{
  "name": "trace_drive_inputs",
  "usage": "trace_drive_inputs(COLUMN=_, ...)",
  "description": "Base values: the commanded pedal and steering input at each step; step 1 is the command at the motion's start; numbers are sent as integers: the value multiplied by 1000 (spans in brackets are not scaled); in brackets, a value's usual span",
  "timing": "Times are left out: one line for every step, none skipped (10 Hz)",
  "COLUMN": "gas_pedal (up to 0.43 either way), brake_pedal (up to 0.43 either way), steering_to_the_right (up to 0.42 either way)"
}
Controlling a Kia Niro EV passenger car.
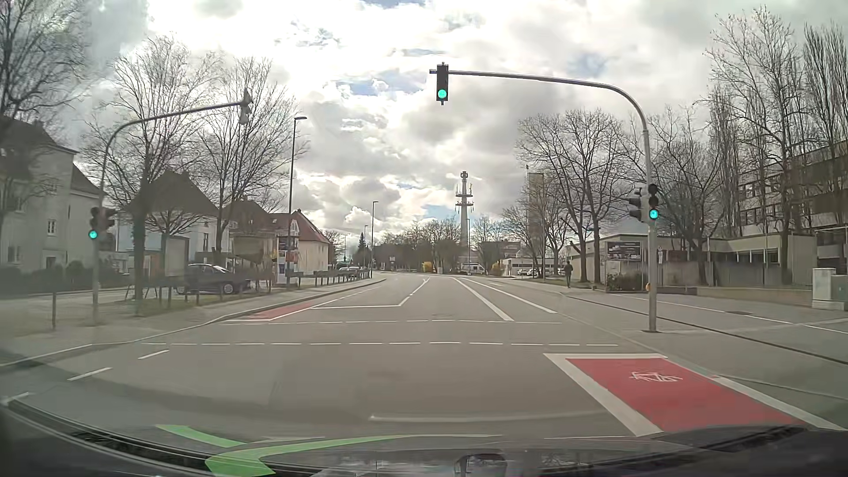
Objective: Follow the waypoints while adhering to traffic rules and regulations
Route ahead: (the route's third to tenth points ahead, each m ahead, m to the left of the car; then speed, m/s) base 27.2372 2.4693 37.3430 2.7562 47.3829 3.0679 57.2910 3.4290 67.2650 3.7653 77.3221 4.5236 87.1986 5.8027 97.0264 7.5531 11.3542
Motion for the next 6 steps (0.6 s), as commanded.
trace_drive_inputs(gas_pedal=157, brake_pedal=0, steering_to_the_right=1)
trace_drive_inputs(gas_pedal=157, brake_pedal=0, steering_to_the_right=1)
trace_drive_inputs(gas_pedal=157, brake_pedal=0, steering_to_the_right=1)
trace_drive_inputs(gas_pedal=157, brake_pedal=0, steering_to_the_right=1)
trace_drive_inputs(gas_pedal=157, brake_pedal=0, steering_to_the_right=1)
trace_drive_inputs(gas_pedal=157, brake_pedal=0, steering_to_the_right=1)
